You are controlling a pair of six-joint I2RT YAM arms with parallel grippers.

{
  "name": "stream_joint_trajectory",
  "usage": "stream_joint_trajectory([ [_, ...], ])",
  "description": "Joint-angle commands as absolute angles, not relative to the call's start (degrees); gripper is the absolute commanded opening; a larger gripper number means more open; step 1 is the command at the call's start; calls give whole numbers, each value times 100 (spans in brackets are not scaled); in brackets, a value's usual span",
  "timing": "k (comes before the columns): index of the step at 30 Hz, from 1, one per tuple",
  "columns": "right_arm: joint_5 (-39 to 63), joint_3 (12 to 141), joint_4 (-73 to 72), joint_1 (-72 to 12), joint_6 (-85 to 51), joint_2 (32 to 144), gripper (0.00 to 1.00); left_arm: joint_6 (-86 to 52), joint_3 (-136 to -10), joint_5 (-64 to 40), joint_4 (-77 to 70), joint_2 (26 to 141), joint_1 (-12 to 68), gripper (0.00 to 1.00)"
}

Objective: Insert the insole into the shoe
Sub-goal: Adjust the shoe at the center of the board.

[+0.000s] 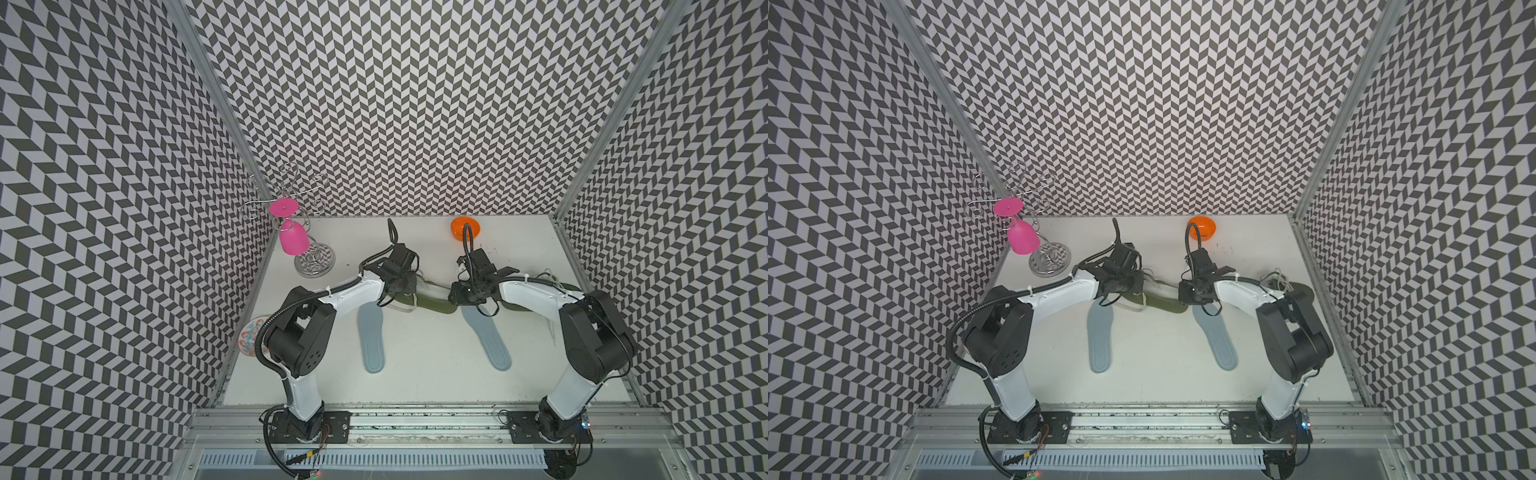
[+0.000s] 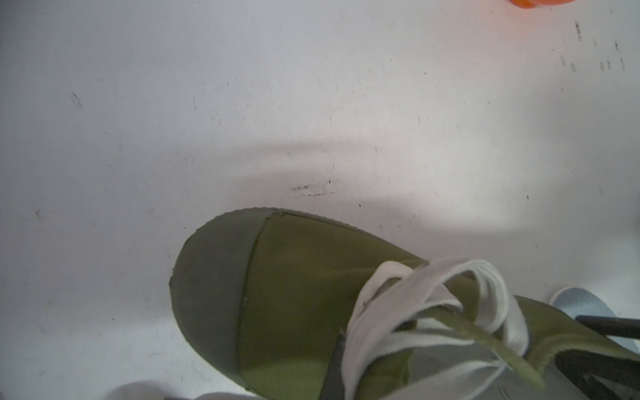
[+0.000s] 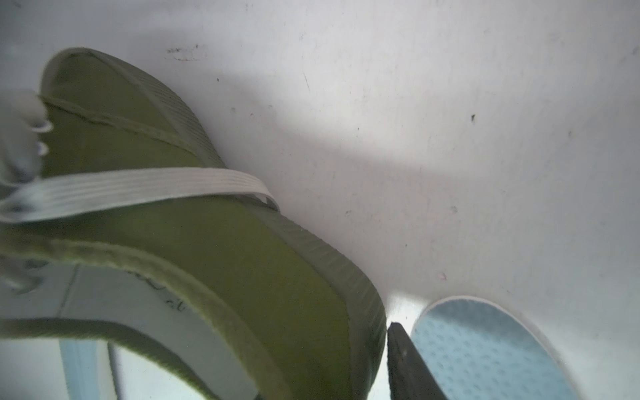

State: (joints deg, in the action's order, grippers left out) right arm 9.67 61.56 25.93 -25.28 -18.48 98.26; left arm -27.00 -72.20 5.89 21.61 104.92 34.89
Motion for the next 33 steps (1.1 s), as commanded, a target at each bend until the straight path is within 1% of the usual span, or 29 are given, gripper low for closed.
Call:
stream_joint_trajectory([
  [1,882,6033,2651,-2373,-1792,9576,39,-2386,-7437,1200,2347,10560,3357,0],
  [3,1008,6109,2545,-2388,-1821,9703,33,-2327,-7494,1031,2356,10567,3396,0],
  [6,1100,6173,2403,-2447,-1888,9806,13,-2287,-7519,1035,2382,10556,3445,0],
  [8,1142,6146,2386,-2456,-1887,9811,7,-2285,-7493,1080,2380,10556,3400,0],
  [15,1220,5239,2066,-2461,-2060,9274,4,-1987,-7571,363,2329,10580,3030,0],
  [19,1463,4867,1858,-2459,-2133,9296,4,-1756,-7726,-102,2441,10671,2814,0],
  [23,1888,5021,1723,-2563,-2272,9251,5,-1387,-8062,5,2684,10859,2892,0],
  [27,2059,5514,1800,-2906,-2415,9261,24,-1113,-8308,83,2759,11098,3003,0],
  [30,2142,5673,1758,-2954,-2495,9264,36,-1088,-8426,283,2901,11183,3005,0],
  [33,2084,5853,1847,-2951,-2445,9277,40,-1087,-8429,302,2962,11110,3006,0],
])
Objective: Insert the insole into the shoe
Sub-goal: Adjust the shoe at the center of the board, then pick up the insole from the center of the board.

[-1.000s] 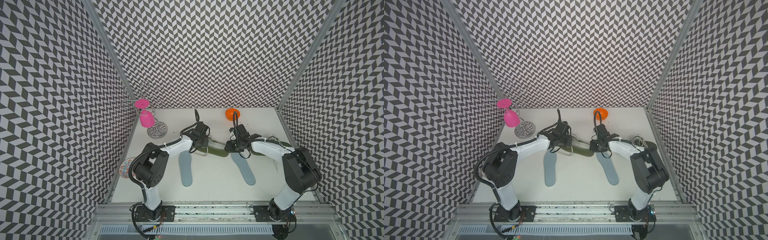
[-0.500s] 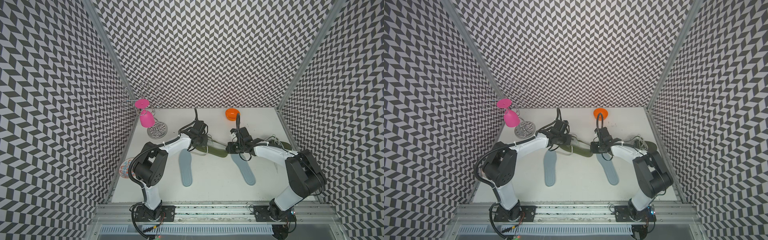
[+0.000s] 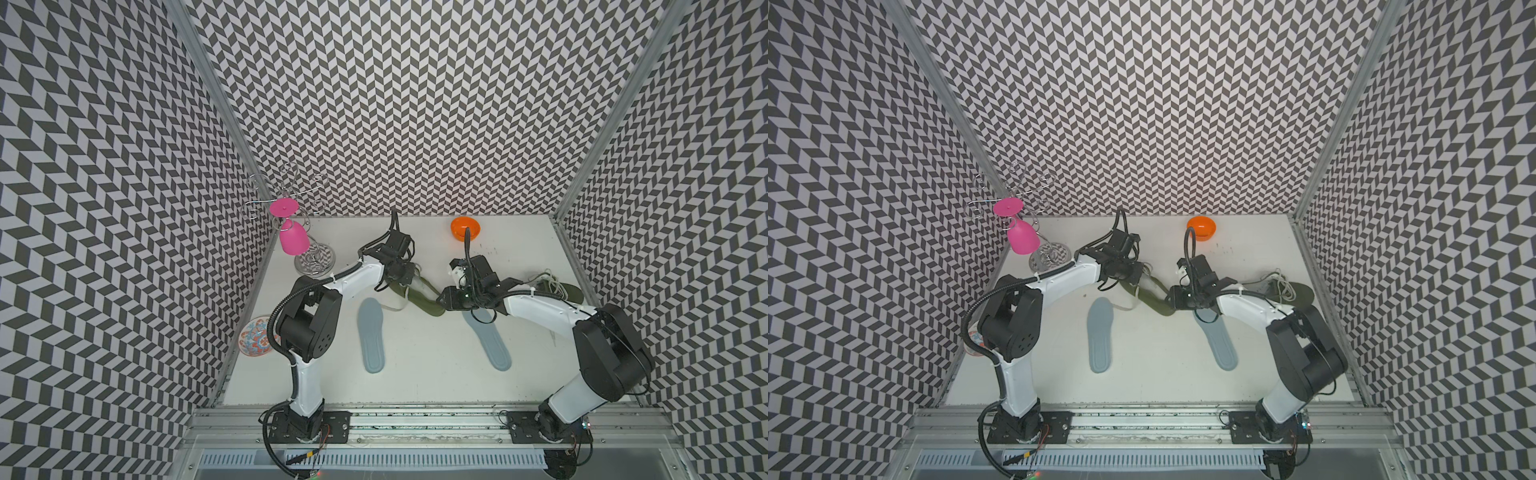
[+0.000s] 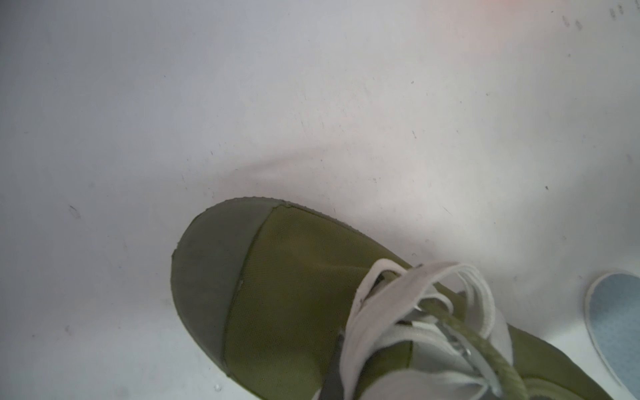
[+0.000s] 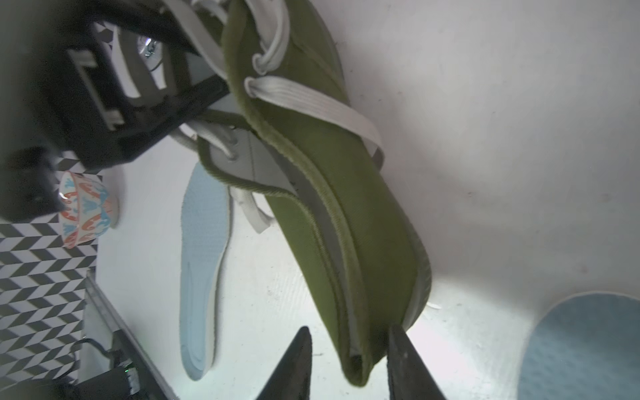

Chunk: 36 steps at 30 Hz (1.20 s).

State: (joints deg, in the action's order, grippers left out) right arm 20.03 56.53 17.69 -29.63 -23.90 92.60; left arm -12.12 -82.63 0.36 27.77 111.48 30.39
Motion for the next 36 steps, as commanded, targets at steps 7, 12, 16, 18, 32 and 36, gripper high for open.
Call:
stream_joint_trajectory([
  [7,2088,6217,2054,-2944,-2304,9314,42,-1071,-8562,411,3281,11007,3058,17],
  [12,2072,6333,2165,-2885,-2198,9313,43,-1203,-8572,475,3491,10845,3091,42],
  [16,2074,6381,2206,-2769,-2093,9342,43,-1265,-8640,334,3680,10578,3093,50],
  [18,2049,6407,2224,-2719,-2042,9336,43,-1359,-8616,240,3730,10383,3084,54],
  [32,2160,6540,2175,-2685,-1856,9274,44,-2908,-6472,248,3622,8289,2330,68],
  [36,2264,6524,2104,-2718,-1854,9216,44,-3338,-5401,131,3193,7956,2033,63],
])
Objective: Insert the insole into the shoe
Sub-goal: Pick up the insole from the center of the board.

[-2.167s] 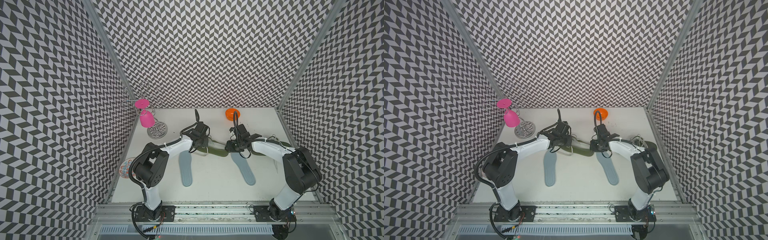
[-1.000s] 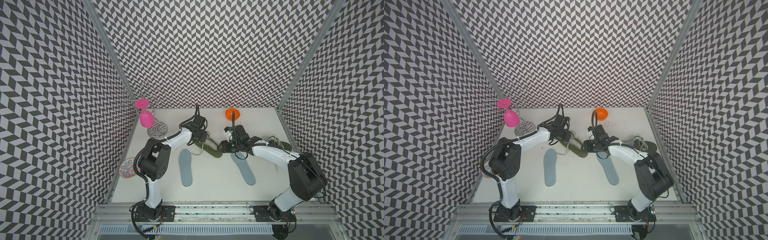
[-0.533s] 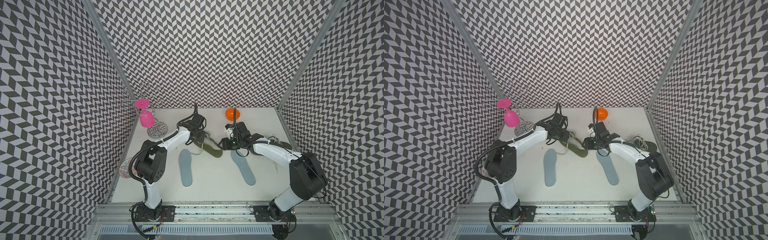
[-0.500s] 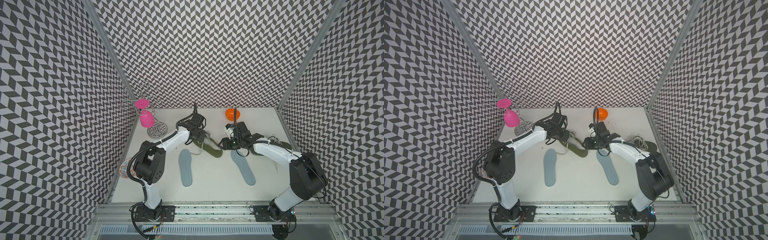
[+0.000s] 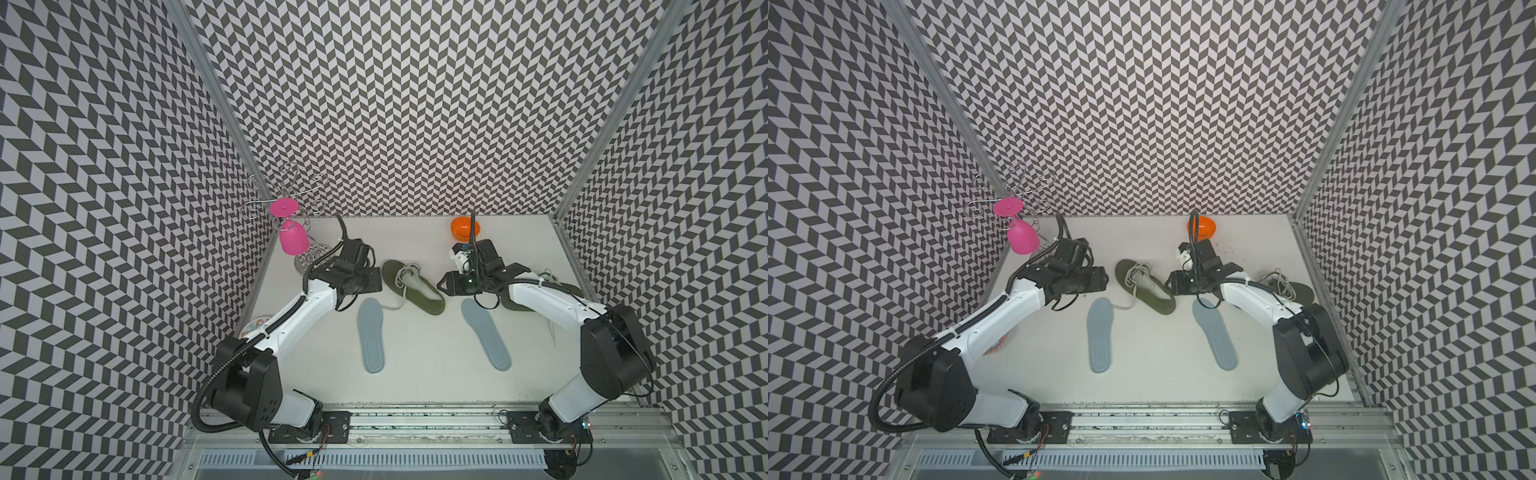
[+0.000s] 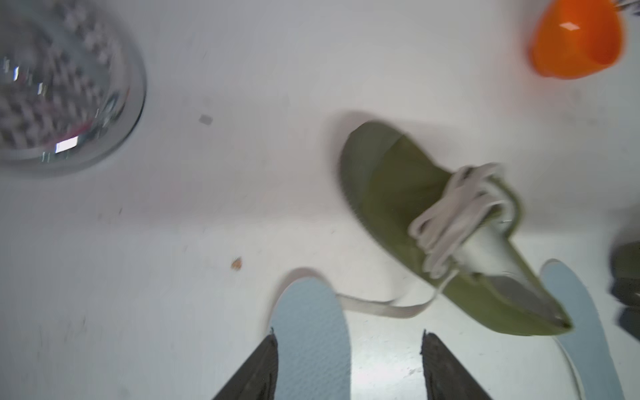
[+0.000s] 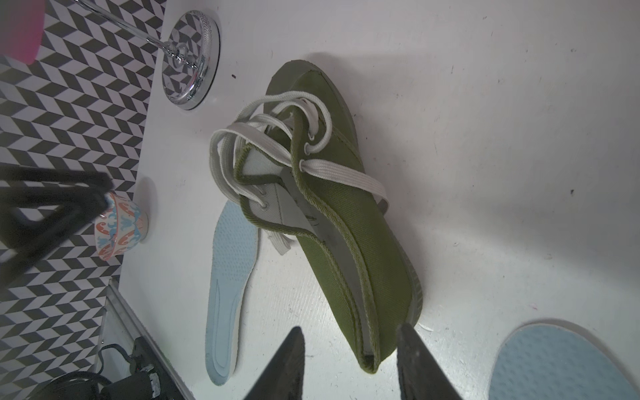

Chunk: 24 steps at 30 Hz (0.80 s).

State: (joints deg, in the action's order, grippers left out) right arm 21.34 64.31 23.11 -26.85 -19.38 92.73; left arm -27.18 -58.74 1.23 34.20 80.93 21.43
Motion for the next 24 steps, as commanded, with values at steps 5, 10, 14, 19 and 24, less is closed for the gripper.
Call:
stream_joint_trajectory([
  [5,2294,6539,2111,-2824,-1809,9142,44,-3621,-4868,60,2948,8185,2019,56],
  [10,2359,6436,1992,-2885,-1841,9086,44,-3770,-4335,35,2517,8271,2038,46],
  [14,2399,6473,1992,-2900,-1821,9127,44,-3840,-4300,288,2462,8489,2194,43],
  [19,2389,6530,2037,-2901,-1784,9098,44,-4083,-4097,511,2337,8759,2300,33],
  [24,2424,6550,2104,-2918,-1751,9019,44,-4232,-4036,681,2274,8535,2307,9],
])
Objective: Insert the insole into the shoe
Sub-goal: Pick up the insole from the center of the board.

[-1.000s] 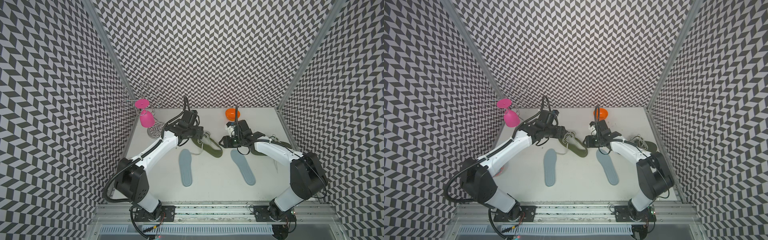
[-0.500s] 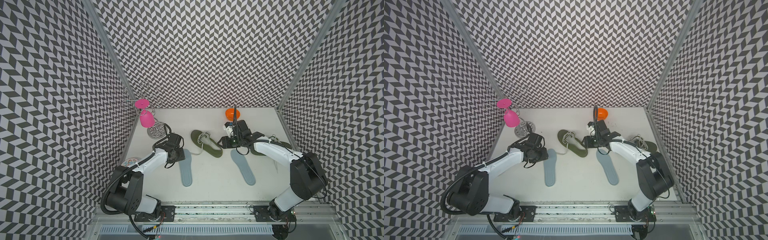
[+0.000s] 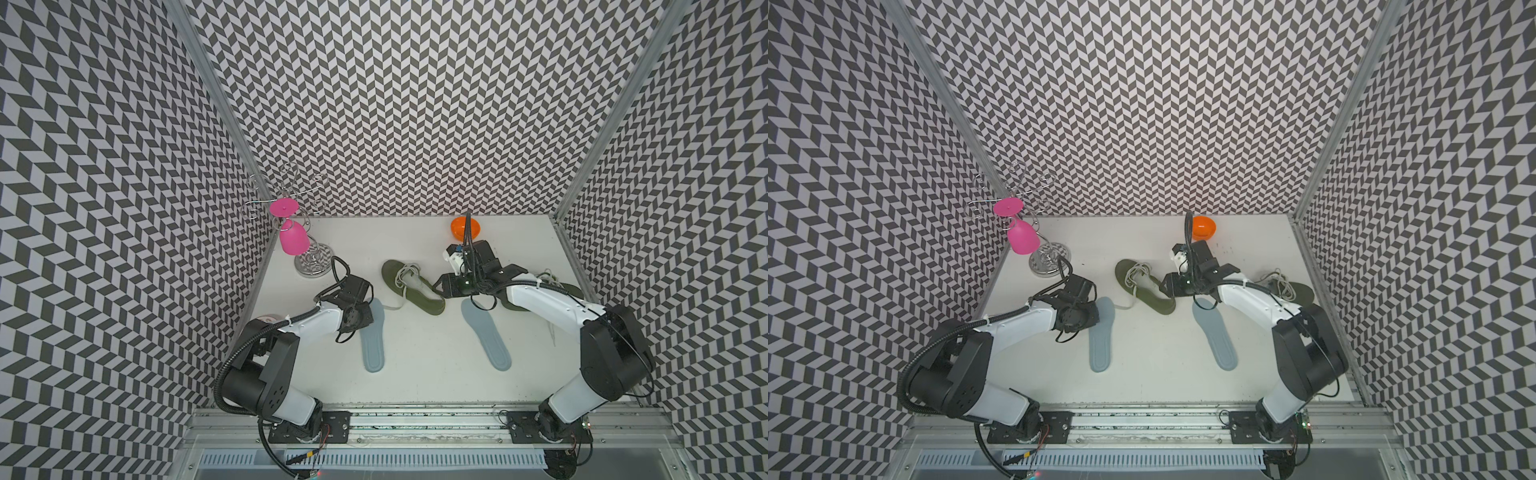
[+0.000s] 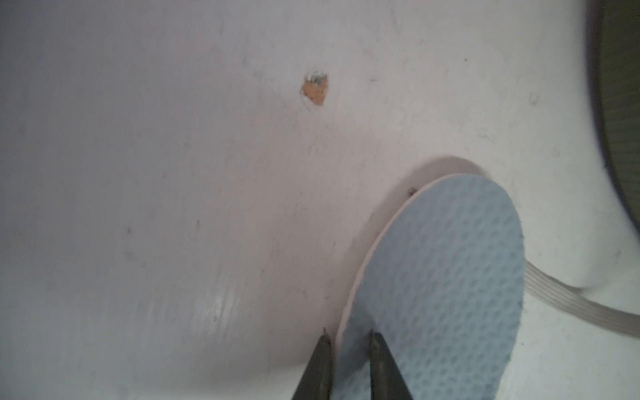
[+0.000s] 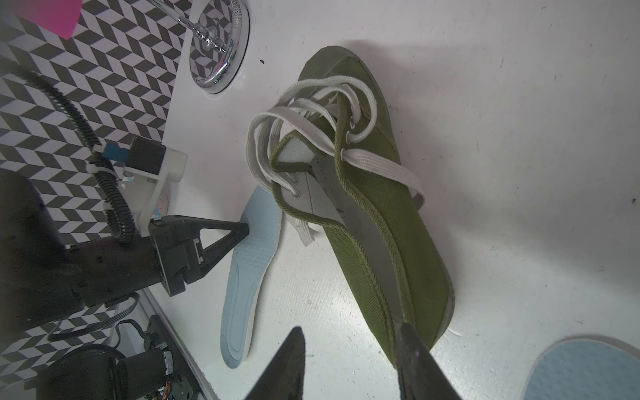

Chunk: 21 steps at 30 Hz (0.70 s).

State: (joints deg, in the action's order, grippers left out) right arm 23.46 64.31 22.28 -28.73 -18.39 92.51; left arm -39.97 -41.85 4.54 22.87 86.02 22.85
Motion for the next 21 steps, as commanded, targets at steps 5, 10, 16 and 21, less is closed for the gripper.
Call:
stream_joint_trajectory([
  [5,2371,6712,2327,-3026,-1635,8992,44,-4246,-4195,903,2339,7832,2268,0],
  [10,2436,6810,2268,-3287,-1635,8846,47,-4001,-4722,852,2693,7430,2272,0],
  [16,2739,7158,2025,-3682,-1877,8847,56,-3509,-5452,746,2922,6921,2294,0],
  [21,3288,7264,1569,-3698,-2086,8956,63,-3287,-6057,551,2892,6733,2425,0],
])
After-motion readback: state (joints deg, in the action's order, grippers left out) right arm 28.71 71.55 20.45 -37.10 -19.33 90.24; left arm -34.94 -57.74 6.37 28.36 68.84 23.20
